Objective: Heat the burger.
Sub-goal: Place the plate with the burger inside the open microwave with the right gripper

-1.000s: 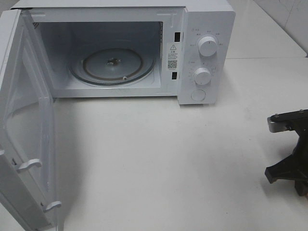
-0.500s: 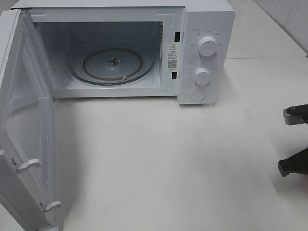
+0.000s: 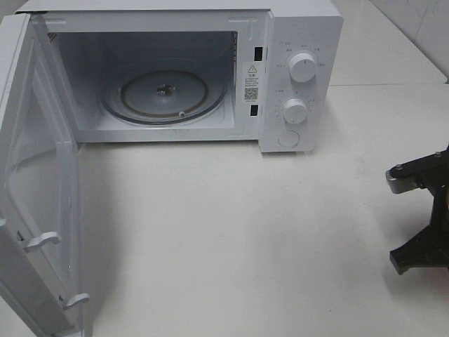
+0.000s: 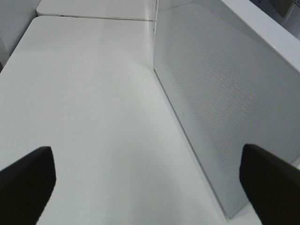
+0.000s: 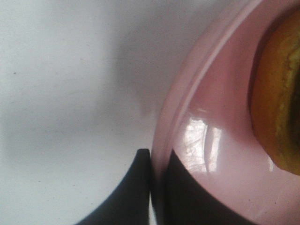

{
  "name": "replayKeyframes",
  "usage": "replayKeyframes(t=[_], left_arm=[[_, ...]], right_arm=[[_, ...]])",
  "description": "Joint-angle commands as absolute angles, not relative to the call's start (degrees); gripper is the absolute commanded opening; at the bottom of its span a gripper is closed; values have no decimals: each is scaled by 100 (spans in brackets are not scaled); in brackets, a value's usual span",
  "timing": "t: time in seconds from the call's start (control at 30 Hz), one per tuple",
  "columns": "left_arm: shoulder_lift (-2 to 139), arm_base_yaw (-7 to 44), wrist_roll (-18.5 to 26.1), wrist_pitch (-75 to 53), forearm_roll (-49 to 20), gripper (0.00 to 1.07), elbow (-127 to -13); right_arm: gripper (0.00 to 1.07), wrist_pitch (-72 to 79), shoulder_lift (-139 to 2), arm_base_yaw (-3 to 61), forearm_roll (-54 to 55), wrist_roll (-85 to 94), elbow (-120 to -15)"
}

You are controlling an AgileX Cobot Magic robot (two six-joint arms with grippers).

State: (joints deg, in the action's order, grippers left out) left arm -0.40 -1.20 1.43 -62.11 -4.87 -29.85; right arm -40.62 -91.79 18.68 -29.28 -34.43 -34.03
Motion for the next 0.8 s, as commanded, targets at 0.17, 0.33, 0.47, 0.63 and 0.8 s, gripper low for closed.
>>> replayKeyframes(t=[0.17,0.33,0.47,0.63,0.8], left_arm=[[-120,-109,126,-6131,-481,100,-2974],[-120,-109,126,-6131,-481,100,-2974],[-120,-109,126,-6131,-481,100,-2974],[-120,-109,126,-6131,-481,100,-2974],[-120,-109,126,-6131,-481,100,-2974]], right_arm=[[0,-4452,-9133,2435,-3209,-3547,-3392],[0,-4492,-9133,2899,-3209,-3575,-3392],[0,-4629,-9133,3317,-3209,-3610,-3392],[0,-4750,-9133,3799,-3209,-3610,-3392],[0,-4773,-9133,4309,-3214,-3690,-3392]])
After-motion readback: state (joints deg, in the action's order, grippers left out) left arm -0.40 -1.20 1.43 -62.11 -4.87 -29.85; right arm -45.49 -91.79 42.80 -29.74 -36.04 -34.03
